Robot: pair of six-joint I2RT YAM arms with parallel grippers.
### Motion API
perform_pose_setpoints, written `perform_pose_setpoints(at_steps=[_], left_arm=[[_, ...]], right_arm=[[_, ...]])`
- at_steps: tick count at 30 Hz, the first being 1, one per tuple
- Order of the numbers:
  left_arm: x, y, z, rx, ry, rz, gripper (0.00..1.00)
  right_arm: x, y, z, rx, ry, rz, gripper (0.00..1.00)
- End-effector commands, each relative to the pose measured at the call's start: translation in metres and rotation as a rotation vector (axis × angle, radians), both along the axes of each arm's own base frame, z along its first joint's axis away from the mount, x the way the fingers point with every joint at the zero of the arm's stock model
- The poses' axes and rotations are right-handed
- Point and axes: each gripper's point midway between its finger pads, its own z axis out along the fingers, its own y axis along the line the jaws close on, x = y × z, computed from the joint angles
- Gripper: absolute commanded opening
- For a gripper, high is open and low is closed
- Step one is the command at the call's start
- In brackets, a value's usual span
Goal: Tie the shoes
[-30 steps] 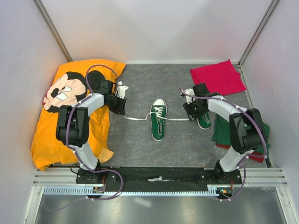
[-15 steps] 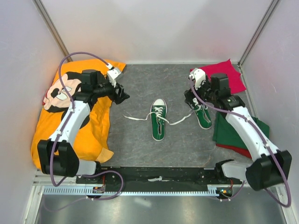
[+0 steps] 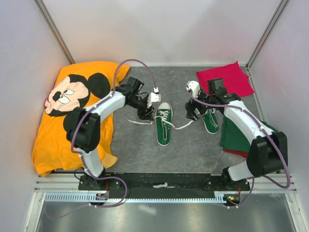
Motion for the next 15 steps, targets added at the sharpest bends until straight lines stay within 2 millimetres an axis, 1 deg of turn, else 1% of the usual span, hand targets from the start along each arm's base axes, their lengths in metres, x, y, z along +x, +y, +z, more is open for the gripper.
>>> perform_pose_setpoints(at_steps=[1,2,3,4,6,7,9,11,15], left_arm=[[0.012,-0.011,-0.016,0.067,-0.040,-0.067,0.56],[0.014,-0.016,-0.016,0.070,-0.046,-0.076,0.54],[0.015,-0.017,-0.028,0.092,-0.031,-0.077,0.51],[0.017,-0.020,-0.029,0.100,-0.030,-0.077,0.49],[0.017,-0.022,-0.039,0.132,-0.029,-0.083,0.47],[0.018,-0.023,-0.044,0.140,-0.023,-0.088,0.43],[0.018,-0.023,-0.048,0.155,-0.022,-0.089,0.41],[0.018,-0.023,-0.051,0.166,-0.015,-0.092,0.36],[0.020,-0.017,-0.053,0.198,-0.028,-0.083,0.33]], right_arm=[[-0.012,-0.010,-0.014,-0.076,0.069,0.016,0.98],[-0.015,-0.012,-0.022,-0.088,0.091,0.006,0.98],[-0.016,-0.014,-0.025,-0.095,0.097,-0.001,0.98],[-0.018,-0.015,-0.029,-0.102,0.107,-0.004,0.98],[-0.020,-0.019,-0.036,-0.120,0.123,-0.016,0.98],[-0.022,-0.021,-0.039,-0.126,0.131,-0.020,0.98],[-0.024,-0.024,-0.046,-0.140,0.144,-0.023,0.98],[-0.026,-0.025,-0.050,-0.146,0.152,-0.022,0.98],[-0.029,-0.026,-0.056,-0.161,0.161,-0.004,0.98]])
